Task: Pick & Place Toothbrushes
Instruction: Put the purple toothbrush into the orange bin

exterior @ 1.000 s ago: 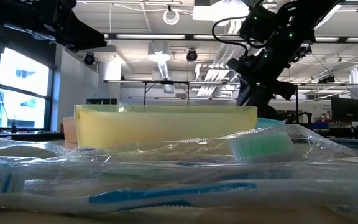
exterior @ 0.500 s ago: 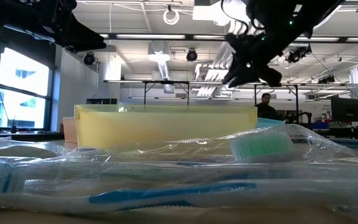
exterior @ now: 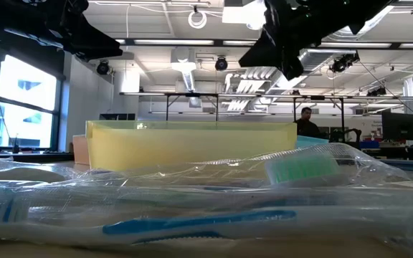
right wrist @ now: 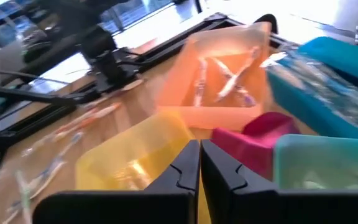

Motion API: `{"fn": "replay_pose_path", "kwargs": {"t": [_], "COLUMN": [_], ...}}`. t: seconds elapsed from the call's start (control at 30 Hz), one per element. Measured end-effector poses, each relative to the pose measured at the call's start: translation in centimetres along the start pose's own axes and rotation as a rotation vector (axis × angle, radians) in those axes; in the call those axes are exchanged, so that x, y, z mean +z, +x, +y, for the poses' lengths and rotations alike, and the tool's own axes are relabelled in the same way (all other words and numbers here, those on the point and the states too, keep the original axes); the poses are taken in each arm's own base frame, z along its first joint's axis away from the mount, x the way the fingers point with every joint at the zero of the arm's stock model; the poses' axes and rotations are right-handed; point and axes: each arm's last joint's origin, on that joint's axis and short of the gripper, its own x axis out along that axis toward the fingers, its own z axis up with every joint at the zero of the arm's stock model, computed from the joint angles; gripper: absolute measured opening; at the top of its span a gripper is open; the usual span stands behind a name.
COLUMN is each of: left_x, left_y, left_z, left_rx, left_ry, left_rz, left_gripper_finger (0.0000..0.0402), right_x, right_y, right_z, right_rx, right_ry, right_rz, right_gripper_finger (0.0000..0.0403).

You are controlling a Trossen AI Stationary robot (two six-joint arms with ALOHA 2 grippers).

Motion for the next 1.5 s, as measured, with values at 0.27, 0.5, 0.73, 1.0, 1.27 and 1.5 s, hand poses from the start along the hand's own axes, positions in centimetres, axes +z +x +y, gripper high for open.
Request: {"fn": "replay_pose_path", "kwargs": {"t": [0.27,0.5,0.73,1.0,1.27,1.5], "left_x": [0.0,0.0,0.0,0.0,-0.2,-0.2], "left_y": [0.0,0.0,0.0,0.0,0.0,0.0], "left_z": [0.0,0.0,0.0,0.0,0.0,0.0], "left_rx": [0.0,0.001,0.001,0.001,-0.001,-0.001], "left_ry": [0.0,0.0,-0.008,-0.011,-0.014,-0.105], "left_rz": [-0.001,-0.001,-0.001,0.001,0.019,0.024], "left_gripper_finger": [0.0211,0.0211,0.0211,0.0211,0.0211,0.0211], "right_x": [-0.4,0.1,0.7,1.4,2.9,3.4], "right_y": [-0.3,-0.2,-0.8,-2.4,-4.0,-2.9], "right_z": [1.9,2.4,4.3,8.6,13.2,16.7], "right_rx": [0.203,0.218,0.192,0.084,-0.038,-0.051], "right_ry": [-0.035,0.016,0.037,0.004,-0.033,-0.017], "right_rz": [0.042,-0.038,-0.205,-0.196,-0.17,-0.096], "right_gripper_finger": [0.0006,0.0005,0.0003,0.0002,0.0002,0.0002]}}
